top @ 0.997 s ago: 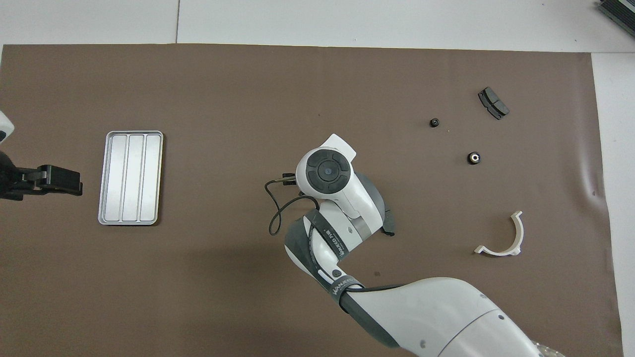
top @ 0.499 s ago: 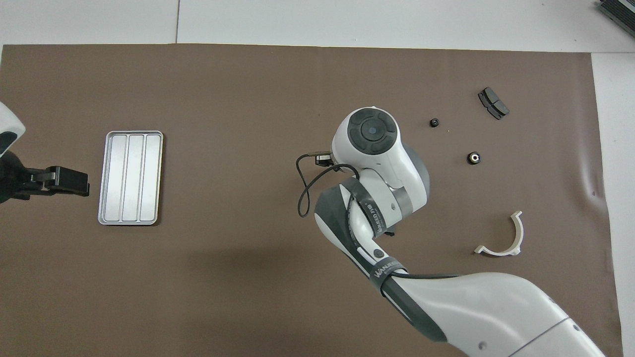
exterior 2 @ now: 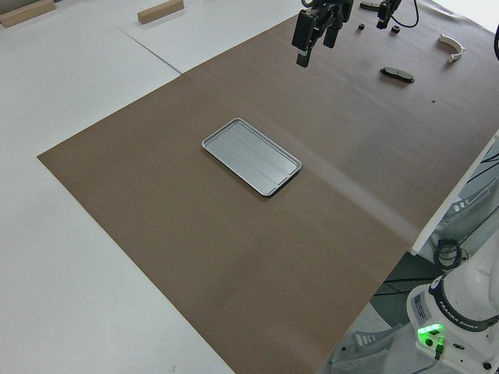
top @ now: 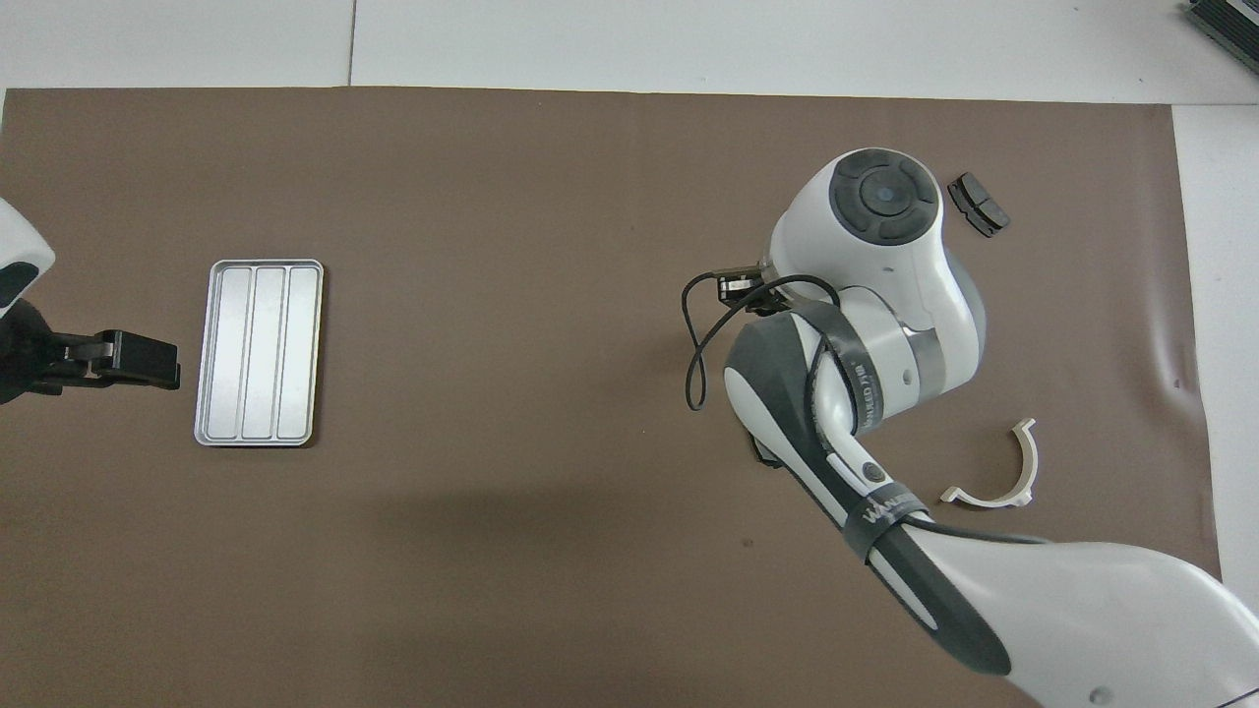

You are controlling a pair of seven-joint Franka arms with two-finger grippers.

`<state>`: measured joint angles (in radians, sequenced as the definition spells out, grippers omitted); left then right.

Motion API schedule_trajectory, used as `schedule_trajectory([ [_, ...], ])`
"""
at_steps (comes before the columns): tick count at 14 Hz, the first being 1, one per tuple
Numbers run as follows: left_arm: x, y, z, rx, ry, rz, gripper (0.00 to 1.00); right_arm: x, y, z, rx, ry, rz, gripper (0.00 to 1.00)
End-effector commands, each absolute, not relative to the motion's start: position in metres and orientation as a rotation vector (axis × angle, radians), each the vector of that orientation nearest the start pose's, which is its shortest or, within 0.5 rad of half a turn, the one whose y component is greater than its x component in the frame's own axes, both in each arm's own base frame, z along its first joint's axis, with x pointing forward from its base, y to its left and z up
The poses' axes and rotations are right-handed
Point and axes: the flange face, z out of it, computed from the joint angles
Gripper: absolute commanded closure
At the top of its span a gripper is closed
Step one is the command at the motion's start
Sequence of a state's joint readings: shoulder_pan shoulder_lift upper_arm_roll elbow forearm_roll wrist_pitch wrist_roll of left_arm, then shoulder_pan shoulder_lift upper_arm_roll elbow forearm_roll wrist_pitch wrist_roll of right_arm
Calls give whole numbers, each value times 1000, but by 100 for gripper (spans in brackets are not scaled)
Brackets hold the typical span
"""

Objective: Place bearing gear from tray to pile
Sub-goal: 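Carry the third gear to the pile with the right gripper and release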

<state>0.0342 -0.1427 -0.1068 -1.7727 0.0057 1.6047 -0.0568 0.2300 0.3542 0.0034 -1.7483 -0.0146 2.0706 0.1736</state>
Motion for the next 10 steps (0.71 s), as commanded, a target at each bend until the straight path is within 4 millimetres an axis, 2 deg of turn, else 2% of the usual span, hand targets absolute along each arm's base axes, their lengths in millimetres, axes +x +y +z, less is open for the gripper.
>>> schedule_trajectory([
  [1,505,-40,607,-3111,42,15,0,605,107,349,-3142,-168,69,100],
  [4,504,-49,607,-3110,61,17,0,585,66,316,-3132,-241,-10,100],
  [5,504,-50,608,-3110,63,15,0,579,61,306,-3132,-249,0,100],
  [7,504,-51,608,-3110,61,14,0,575,60,304,-3131,-259,17,97],
  [8,504,-51,608,-3110,61,14,0,574,60,303,-3132,-259,29,81],
  [9,504,-50,608,-3110,59,14,0,572,60,302,-3132,-256,34,14],
  [10,504,-47,607,-3110,52,24,0,572,60,303,-3133,-247,38,0],
])
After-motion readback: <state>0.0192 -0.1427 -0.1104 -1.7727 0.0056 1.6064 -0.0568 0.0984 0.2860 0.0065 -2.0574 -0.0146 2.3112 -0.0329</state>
